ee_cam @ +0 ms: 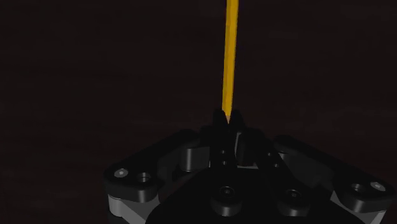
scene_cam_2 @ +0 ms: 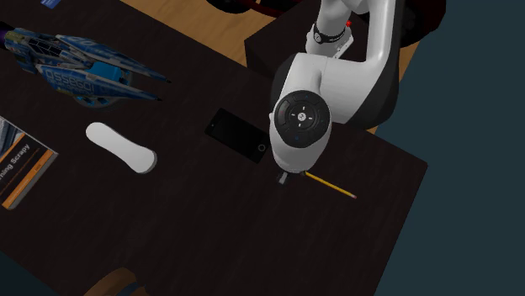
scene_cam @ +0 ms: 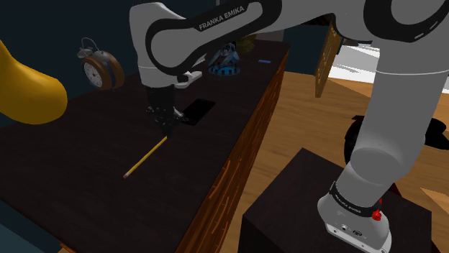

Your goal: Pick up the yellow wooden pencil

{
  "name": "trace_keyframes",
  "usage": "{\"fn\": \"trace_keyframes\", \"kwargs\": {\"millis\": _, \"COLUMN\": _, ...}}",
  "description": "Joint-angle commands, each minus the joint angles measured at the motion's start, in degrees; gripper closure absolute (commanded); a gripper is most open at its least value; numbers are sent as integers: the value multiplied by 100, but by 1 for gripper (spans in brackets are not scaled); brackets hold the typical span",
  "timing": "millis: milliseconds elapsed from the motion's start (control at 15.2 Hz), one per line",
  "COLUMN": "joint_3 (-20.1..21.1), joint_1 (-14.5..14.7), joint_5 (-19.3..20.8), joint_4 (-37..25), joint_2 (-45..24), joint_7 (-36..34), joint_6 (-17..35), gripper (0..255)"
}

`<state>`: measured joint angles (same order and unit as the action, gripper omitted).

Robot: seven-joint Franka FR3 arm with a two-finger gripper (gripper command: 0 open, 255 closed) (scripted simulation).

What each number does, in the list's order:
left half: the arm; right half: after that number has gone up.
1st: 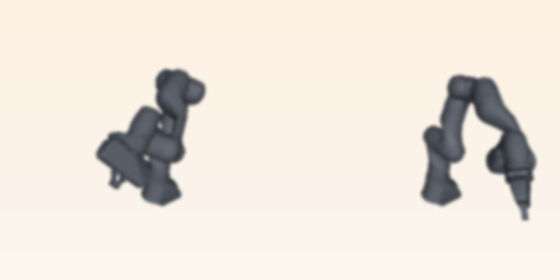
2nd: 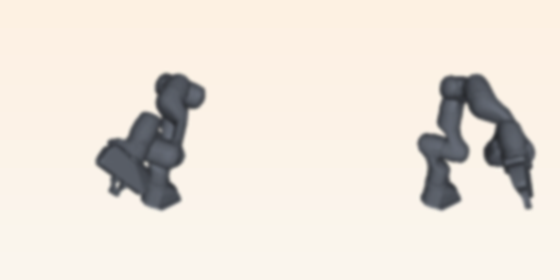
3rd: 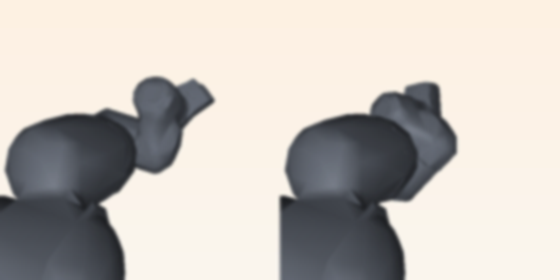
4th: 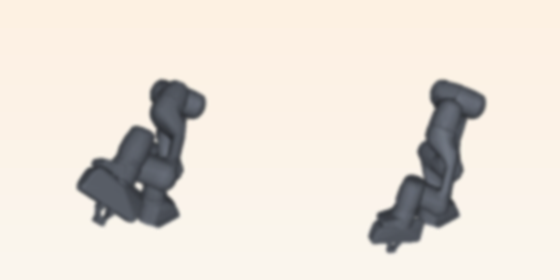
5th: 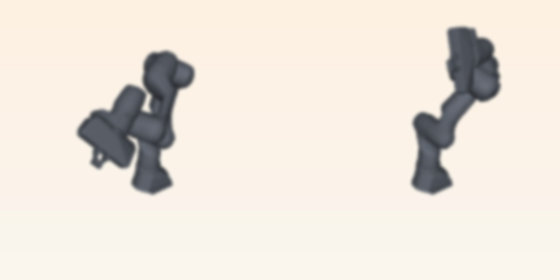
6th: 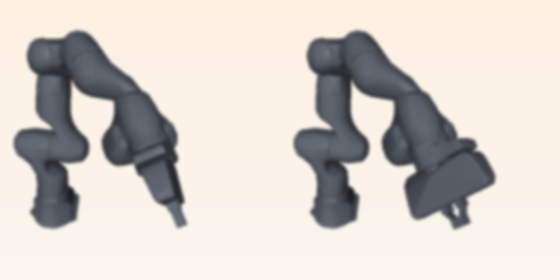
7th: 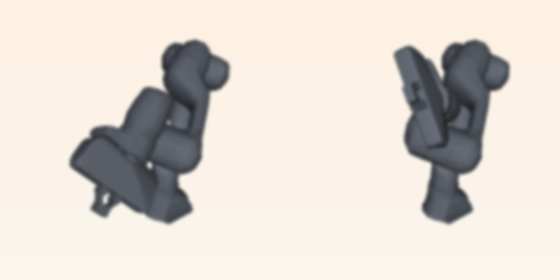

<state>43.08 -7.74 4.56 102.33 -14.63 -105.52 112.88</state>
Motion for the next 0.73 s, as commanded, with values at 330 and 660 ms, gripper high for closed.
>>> {"fn": "trace_keyframes", "kwargs": {"millis": 330, "joint_3": 21, "joint_1": -16, "joint_5": -62, "joint_4": -113, "joint_2": 70, "joint_7": 17, "joint_6": -206, "gripper": 255}}
{"fn": "trace_keyframes", "kwargs": {"millis": 660, "joint_3": 46, "joint_1": -26, "joint_5": -125, "joint_4": -412, "joint_2": 154, "joint_7": 35, "joint_6": -567, "gripper": 255}}
